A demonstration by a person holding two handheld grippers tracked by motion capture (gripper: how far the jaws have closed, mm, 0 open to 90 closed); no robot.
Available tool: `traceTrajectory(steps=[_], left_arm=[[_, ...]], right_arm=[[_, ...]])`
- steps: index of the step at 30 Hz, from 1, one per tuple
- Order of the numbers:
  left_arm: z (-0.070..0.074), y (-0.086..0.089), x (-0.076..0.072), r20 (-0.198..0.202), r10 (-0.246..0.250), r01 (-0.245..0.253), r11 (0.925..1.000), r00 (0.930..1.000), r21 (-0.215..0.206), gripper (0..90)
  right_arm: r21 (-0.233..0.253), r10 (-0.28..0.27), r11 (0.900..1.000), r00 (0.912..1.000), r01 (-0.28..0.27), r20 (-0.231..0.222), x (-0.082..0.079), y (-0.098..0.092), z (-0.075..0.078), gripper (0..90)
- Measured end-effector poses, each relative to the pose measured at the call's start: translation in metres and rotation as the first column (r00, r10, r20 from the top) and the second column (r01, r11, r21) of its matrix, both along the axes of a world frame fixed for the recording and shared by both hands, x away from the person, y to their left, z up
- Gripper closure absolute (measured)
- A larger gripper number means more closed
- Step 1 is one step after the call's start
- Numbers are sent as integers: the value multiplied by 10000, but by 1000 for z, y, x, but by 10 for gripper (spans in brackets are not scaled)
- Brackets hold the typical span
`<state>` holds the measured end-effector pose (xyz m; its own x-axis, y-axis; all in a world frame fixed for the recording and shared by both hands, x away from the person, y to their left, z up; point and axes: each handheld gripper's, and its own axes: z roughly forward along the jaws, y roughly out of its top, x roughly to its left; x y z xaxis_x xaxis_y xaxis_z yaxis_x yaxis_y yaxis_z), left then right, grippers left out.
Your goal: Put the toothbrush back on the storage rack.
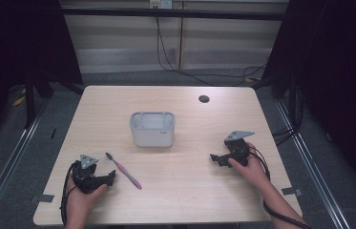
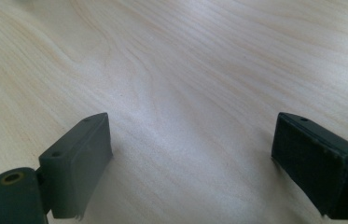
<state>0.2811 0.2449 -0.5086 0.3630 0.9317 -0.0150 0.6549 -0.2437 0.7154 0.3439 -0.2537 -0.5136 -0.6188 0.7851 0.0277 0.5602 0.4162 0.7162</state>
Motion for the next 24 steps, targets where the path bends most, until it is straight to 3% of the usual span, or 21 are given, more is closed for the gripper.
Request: traceTrajectory(steps=[5, 10, 12, 13, 16, 19, 20, 21, 24], left_arm=[[0, -1, 1, -59, 73, -73, 10000, 10000, -33, 101], [10, -4, 4, -975, 212, -175, 9991, 9950, 380, 129], [14, -5, 4, -1410, 357, -321, 9991, 9894, 278, 160], [14, -5, 4, -1410, 357, -321, 9991, 9894, 278, 165], [22, -2, 7, -2296, 629, -762, 9959, 9712, -497, 222], [27, -1, 10, -2802, 786, -963, 9941, 9567, -501, 241], [27, -1, 10, -2802, 786, -963, 9941, 9567, -501, 246], [32, -3, 13, -3169, 850, -1116, 9915, 9447, -669, 251], [38, -7, 16, -3510, 807, -1167, 9897, 9329, -825, 267]], right_arm=[[-1, 2, 10000, 10000, -2, 2, 0, 0, 0, 113], [2, 1, 10000, 10000, -1, -3, 0, 0, 0, 114], [1, -1, 10000, 10000, 1, -1, 0, 0, 0, 113], [1, -1, 10000, 10000, 1, -1, 0, 0, 0, 113], [2, 1, 10000, 10000, -1, -2, 0, 0, 0, 114], [3, -1, 10000, 10000, 1, -1, 0, 0, 0, 114], [3, -1, 10000, 10000, 1, -1, 0, 0, 0, 114], [1, 1, 10000, 10000, -1, -2, 0, 0, 0, 114], [1, 0, 10000, 10000, 0, -2, 0, 0, 0, 114]])
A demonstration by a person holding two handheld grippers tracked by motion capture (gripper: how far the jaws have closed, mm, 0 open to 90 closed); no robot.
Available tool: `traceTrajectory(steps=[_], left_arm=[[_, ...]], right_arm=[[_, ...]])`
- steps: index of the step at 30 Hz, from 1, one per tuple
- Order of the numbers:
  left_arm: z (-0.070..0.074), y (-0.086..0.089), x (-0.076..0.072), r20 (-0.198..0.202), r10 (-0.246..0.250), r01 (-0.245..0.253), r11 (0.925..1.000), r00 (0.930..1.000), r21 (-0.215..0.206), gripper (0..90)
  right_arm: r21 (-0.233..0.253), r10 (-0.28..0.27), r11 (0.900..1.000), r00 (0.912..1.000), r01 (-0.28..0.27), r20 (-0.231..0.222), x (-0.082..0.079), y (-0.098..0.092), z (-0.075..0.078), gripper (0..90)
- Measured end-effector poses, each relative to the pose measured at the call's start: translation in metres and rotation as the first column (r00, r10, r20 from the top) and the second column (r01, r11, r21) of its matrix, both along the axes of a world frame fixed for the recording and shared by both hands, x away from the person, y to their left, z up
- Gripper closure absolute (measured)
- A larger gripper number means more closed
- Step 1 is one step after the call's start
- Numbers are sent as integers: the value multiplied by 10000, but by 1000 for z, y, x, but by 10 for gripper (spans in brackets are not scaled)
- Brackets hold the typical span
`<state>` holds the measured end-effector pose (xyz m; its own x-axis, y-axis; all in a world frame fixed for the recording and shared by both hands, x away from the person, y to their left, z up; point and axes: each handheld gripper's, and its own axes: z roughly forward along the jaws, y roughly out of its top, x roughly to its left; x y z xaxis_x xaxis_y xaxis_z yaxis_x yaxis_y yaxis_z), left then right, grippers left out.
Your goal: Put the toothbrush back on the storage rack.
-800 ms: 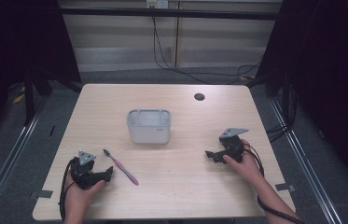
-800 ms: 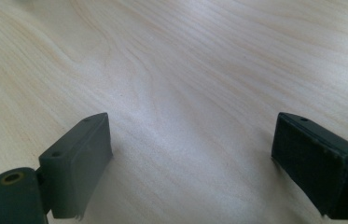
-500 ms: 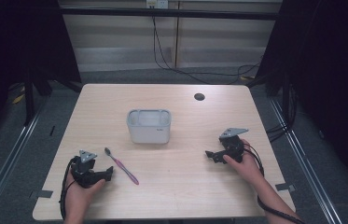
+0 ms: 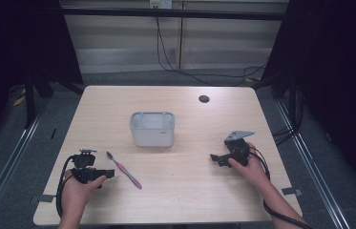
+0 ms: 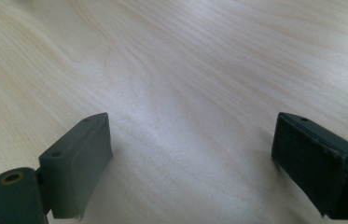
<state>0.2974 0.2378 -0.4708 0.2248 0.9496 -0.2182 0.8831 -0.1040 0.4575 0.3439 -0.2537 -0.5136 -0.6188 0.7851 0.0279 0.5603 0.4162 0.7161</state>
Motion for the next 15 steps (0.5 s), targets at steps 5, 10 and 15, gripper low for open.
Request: traceTrajectory(steps=[5, 10, 15], left_arm=[[8, -10, 7, -554, -113, 102, 9997, 9984, -202, 302], [12, -18, 15, -796, -109, 80, 9993, 9968, -366, 326], [12, -22, 18, -931, -145, 111, 9992, 9956, -377, 332]], right_arm=[[-1, 1, 10000, 10000, -1, 2, 0, 0, 0, 114], [-3, 2, 10000, 10000, -2, 3, 0, 0, 0, 114], [-1, 4, 10000, 10000, -4, -1, 0, 0, 0, 114]])
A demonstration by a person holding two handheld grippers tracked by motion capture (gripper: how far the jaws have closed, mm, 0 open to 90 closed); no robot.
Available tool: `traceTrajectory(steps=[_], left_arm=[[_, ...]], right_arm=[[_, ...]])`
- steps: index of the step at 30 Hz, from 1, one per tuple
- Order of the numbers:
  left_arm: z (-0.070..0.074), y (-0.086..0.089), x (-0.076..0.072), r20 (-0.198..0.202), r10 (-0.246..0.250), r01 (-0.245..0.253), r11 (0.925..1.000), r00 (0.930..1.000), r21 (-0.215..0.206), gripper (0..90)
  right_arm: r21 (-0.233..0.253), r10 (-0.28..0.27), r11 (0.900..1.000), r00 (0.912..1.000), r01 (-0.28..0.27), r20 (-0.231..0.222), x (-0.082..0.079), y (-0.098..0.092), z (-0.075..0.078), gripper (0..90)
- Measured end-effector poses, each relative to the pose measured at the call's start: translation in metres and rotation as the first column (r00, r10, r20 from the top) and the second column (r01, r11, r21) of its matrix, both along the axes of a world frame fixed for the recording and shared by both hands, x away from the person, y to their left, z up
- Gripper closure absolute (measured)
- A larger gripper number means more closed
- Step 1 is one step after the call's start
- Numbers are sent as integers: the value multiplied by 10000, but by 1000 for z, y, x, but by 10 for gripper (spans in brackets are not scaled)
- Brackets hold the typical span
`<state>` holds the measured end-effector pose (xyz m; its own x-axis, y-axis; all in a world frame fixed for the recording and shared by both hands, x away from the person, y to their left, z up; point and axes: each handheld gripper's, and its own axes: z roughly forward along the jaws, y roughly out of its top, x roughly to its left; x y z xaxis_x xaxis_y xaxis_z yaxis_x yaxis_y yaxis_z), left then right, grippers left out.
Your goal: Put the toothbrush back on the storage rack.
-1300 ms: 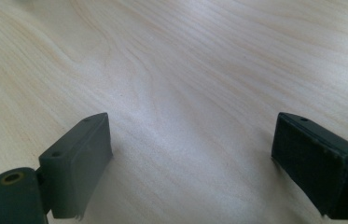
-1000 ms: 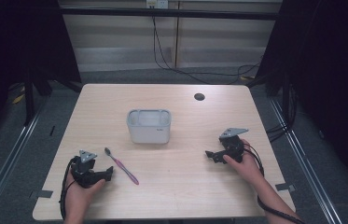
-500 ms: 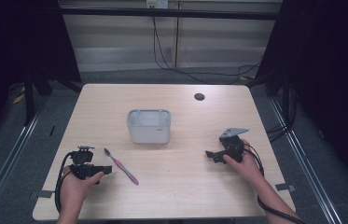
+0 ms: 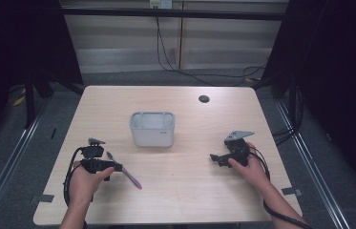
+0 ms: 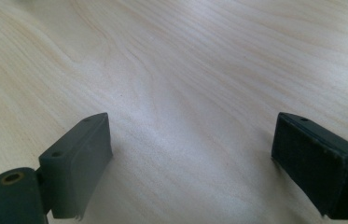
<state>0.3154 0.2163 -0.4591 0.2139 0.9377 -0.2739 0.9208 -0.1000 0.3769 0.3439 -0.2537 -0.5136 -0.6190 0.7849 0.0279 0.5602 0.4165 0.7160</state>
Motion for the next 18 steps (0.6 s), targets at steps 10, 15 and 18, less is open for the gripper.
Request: traceTrajectory(steps=[10, 15, 18], left_arm=[[-5, -4, 2, 153, 103, -103, 9999, 9998, -9, 344], [-7, -8, 4, 186, 182, -185, 9997, 9997, 131, 361], [-9, -9, 6, 311, 312, -321, 9991, 9990, 281, 364]], right_arm=[[-2, -3, 10000, 10000, 3, 3, 0, 0, 0, 114], [-2, 0, 10000, 10000, 0, 4, 0, 0, 0, 114], [-1, -3, 10000, 10000, 3, 2, 0, 0, 0, 114]])
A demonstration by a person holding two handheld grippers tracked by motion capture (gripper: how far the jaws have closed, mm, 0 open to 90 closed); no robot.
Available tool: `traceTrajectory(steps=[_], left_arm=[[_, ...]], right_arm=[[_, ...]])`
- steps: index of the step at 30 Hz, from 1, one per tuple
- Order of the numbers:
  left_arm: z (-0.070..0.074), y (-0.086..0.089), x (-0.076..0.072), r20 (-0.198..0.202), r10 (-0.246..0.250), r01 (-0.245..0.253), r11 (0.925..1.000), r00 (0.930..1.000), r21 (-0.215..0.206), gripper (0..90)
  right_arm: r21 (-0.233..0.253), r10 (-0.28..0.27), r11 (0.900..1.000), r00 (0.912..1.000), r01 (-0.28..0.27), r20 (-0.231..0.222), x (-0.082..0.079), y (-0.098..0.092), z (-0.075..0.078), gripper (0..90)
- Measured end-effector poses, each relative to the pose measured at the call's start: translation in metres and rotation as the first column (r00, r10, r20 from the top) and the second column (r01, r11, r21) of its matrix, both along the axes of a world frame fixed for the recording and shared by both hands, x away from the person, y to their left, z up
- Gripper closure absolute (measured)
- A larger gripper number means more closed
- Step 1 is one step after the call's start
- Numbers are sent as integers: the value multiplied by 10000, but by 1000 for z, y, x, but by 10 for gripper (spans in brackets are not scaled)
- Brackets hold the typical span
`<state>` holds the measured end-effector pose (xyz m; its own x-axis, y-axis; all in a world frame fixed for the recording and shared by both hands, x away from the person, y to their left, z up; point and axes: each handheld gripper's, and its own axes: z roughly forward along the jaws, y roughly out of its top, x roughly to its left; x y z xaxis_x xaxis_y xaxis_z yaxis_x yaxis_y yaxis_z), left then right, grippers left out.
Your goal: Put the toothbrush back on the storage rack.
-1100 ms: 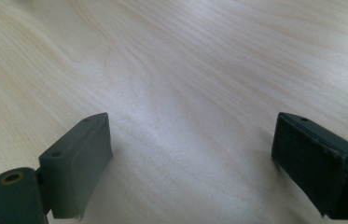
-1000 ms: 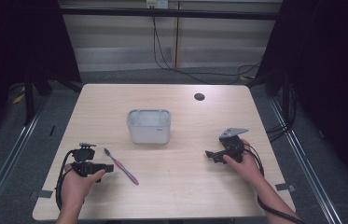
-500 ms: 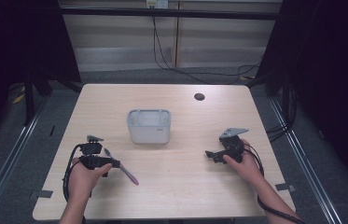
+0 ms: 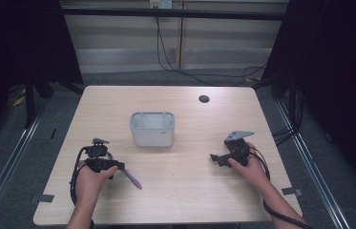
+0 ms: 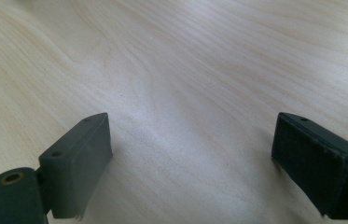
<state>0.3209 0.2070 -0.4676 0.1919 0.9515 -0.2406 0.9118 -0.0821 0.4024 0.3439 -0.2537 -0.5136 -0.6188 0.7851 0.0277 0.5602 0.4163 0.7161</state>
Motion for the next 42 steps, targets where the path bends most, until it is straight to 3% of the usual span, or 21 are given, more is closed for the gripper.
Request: traceTrajectory(steps=[5, 13, 17, 20, 24, 38, 42], left_arm=[[-1, -2, 1, 126, 107, -109, 9998, 9999, 171, 368], [-3, -6, 4, -169, 327, -321, 9988, 9993, 377, 412], [0, -9, 5, -449, 244, -232, 9994, 9987, 260, 537], [1, -9, 7, -566, 284, -268, 9992, 9980, 296, 579], [0, -9, 9, -687, 404, -393, 9991, 9968, 173, 579], [-2, -9, 13, -567, 840, -857, 9959, 9949, -275, 464], [-4, -10, 14, -581, 826, -827, 9966, 9949, -2, 474]], right_arm=[[-1, 0, 10000, 10000, 0, -1, 0, 0, 0, 114], [1, 1, 10000, 10000, -1, -2, 0, 0, 0, 114], [3, 1, 10000, 10000, -1, 0, 0, 0, 0, 114], [0, 0, 10000, 10000, 0, 1, 0, 0, 0, 114], [5, 3, 10000, 10000, -3, -1, 0, 0, 0, 114], [13, -9, 10000, 10000, 9, -21, 0, 0, 0, 113], [12, -4, 10000, 10000, 4, -20, 0, 0, 0, 114]])
